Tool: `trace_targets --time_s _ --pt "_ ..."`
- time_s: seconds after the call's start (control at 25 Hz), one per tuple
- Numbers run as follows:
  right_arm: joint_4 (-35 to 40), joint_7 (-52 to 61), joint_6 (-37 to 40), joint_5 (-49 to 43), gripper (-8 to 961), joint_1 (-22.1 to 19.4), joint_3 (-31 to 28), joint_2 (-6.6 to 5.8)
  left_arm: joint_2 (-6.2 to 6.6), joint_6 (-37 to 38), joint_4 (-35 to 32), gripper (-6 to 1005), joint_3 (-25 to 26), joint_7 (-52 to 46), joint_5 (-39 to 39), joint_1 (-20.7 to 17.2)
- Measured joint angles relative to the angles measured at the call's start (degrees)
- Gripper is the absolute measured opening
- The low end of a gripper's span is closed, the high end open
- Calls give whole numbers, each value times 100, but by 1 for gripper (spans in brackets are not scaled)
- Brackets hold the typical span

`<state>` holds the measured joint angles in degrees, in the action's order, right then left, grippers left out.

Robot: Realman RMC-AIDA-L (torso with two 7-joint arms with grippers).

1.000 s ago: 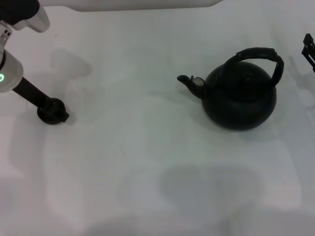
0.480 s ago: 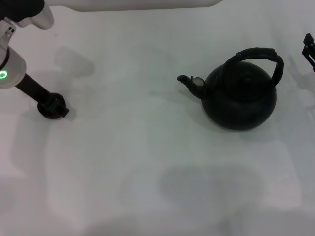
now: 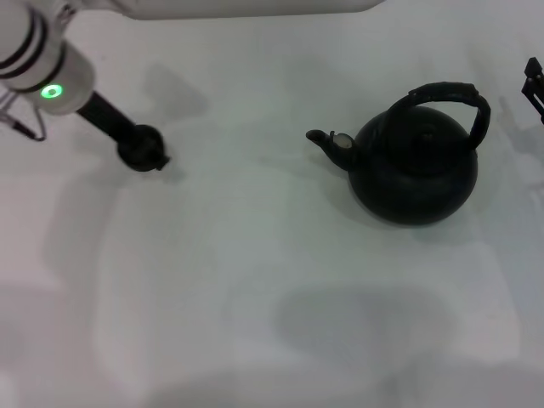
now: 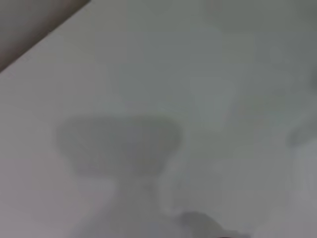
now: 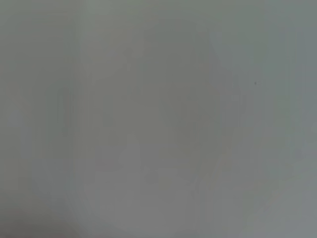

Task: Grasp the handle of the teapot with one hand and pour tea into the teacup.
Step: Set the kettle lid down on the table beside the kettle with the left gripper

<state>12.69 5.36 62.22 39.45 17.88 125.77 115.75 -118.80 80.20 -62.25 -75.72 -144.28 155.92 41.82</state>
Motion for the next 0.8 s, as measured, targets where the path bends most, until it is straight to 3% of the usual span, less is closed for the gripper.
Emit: trace_targets --time_s 0.28,0.8 --pt "30 0 0 1 844 3 0 0 -19 -250 -14 701 -1162 -82 -534 316" --pt "57 0 0 1 845 -11 12 17 -34 -632 36 701 -2210 -243 -1110 609"
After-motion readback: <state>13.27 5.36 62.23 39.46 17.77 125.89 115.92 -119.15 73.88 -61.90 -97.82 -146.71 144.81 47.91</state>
